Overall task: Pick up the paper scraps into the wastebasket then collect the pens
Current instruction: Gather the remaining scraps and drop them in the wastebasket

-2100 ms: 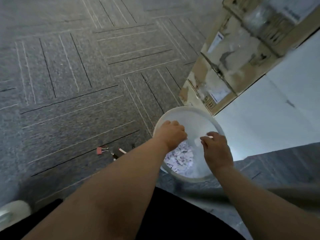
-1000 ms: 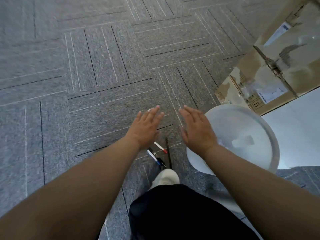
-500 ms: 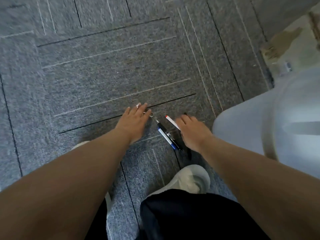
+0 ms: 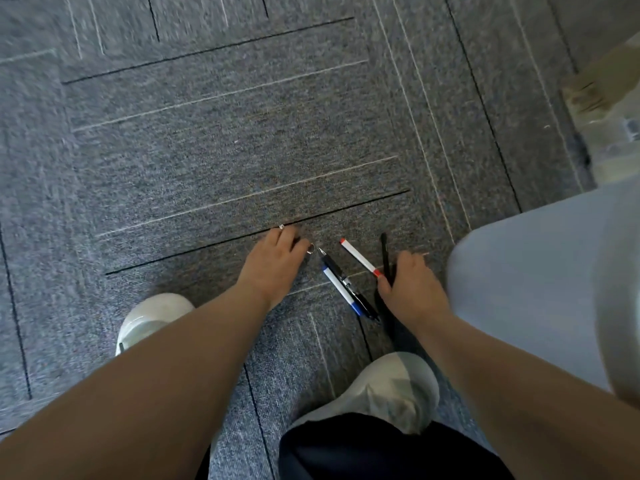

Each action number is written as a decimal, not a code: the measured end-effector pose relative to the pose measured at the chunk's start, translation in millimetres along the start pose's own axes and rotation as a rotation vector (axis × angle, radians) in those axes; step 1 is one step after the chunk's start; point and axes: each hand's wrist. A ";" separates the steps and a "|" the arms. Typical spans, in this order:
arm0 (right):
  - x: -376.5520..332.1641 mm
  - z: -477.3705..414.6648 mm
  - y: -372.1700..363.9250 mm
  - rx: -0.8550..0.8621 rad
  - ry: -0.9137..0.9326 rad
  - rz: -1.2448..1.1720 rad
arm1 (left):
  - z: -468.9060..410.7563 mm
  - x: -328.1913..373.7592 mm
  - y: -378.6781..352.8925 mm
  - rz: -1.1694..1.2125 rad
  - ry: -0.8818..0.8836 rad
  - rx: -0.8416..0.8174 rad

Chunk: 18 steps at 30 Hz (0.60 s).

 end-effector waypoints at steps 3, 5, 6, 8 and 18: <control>-2.6 4.2 0.3 0.041 0.026 -0.005 | 1.5 5.9 -1.5 -0.075 -0.003 0.004; -8.6 4.5 7.3 0.072 0.062 -0.024 | 2.3 8.3 4.9 -0.111 -0.038 0.003; -14.0 4.9 13.9 0.088 0.075 -0.046 | 2.3 9.7 11.6 -0.128 -0.071 0.006; -29.4 7.4 34.0 0.126 0.096 -0.110 | 0.7 15.2 34.4 -0.171 -0.138 0.022; -44.8 56.3 248.5 0.520 0.341 -0.380 | -5.7 80.6 214.2 -0.253 -0.573 0.446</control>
Point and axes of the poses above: each hand's wrist, its own z-axis away from the middle knuckle, its own y-axis out of the back of the hand, x = y × z, and after that the axes turned 8 degrees about x, right-handed
